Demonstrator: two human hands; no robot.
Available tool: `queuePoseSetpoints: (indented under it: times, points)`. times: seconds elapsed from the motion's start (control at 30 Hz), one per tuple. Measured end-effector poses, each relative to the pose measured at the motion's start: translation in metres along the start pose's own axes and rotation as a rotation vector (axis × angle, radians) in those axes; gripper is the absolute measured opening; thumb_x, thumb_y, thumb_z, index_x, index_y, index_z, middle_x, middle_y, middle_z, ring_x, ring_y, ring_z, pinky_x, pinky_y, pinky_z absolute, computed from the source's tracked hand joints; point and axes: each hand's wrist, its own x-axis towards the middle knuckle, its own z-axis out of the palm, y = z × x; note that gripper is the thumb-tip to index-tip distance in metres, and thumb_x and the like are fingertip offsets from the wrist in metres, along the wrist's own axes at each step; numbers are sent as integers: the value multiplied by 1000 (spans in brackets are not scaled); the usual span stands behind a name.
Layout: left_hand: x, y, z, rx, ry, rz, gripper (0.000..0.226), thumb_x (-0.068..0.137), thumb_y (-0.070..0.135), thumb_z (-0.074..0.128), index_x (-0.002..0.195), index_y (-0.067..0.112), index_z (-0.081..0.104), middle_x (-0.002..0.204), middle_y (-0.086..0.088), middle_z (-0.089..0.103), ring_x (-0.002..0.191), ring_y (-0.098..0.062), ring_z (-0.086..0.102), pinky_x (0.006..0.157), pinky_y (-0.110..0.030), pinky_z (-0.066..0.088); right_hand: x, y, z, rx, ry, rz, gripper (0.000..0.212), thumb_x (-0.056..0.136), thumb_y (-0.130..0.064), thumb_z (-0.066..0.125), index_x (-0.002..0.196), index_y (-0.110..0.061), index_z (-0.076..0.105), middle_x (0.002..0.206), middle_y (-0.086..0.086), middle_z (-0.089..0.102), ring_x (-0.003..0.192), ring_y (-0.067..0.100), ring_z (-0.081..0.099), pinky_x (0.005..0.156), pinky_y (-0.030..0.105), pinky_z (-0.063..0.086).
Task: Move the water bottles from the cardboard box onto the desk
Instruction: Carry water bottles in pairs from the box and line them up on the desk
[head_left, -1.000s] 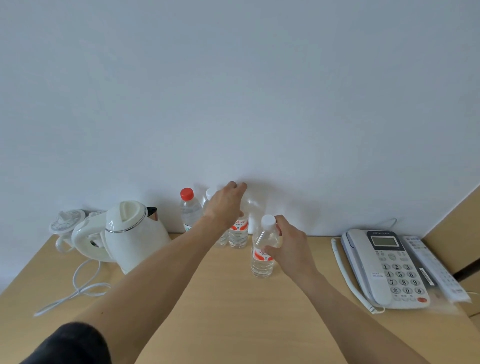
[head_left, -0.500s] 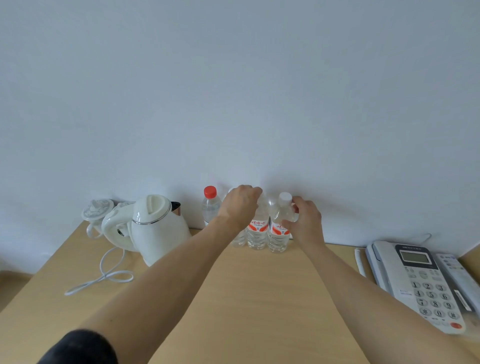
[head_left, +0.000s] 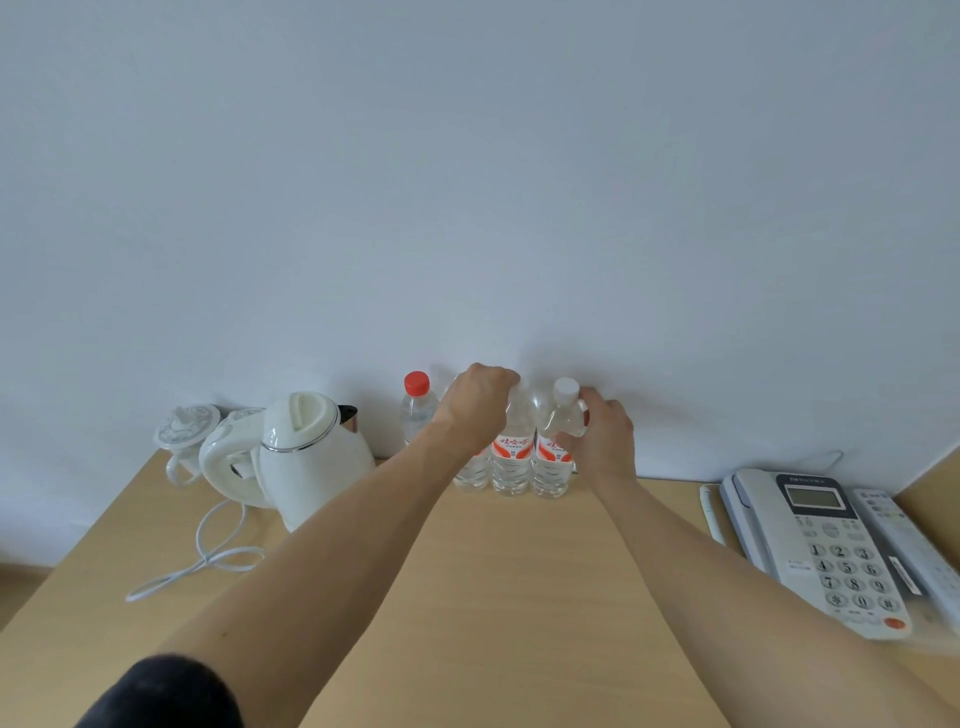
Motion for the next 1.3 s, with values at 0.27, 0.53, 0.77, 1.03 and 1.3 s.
queuePoseSetpoints:
  times: [0.27,0.53,0.77,1.03,1.3]
  points:
    - [-11,0,-8,23,-105,69,56,81,-15,46,133,4,52,114,-14,65,106,-28,62,81,-40,56,-5,-2,-6,-41,-67,11,67,78,-14,82,136,-19,51,112,13,59,108,30,58,87,35,46]
    - [-40,-4,8,87,36,195,69,77,-5,55,144,11,44,147,-2,43,131,-25,44,96,-39,47,-38,2,0,-101,74,-102,65,80,0,65,141,-17,49,143,-3,49,125,24,51,88,36,49]
    - [-42,-2,11,138,46,207,72,80,0,58,148,11,37,151,-1,38,136,-23,42,107,-36,40,-44,4,-6,-204,-105,-63,85,87,-9,66,158,-23,23,162,-7,28,141,21,38,105,35,42]
    - [-37,-3,7,157,12,229,66,82,2,58,145,10,40,147,-3,40,129,-22,47,105,-34,42,-50,-8,-12,-230,-159,-18,90,85,-15,68,159,-22,18,164,-5,25,141,25,38,104,38,44]
    - [-32,5,7,226,27,156,42,87,12,51,129,12,48,134,-4,48,122,-25,46,100,-35,43,-64,-9,-28,-224,-113,58,74,92,-26,64,157,-23,28,159,-1,35,142,23,37,111,38,38]
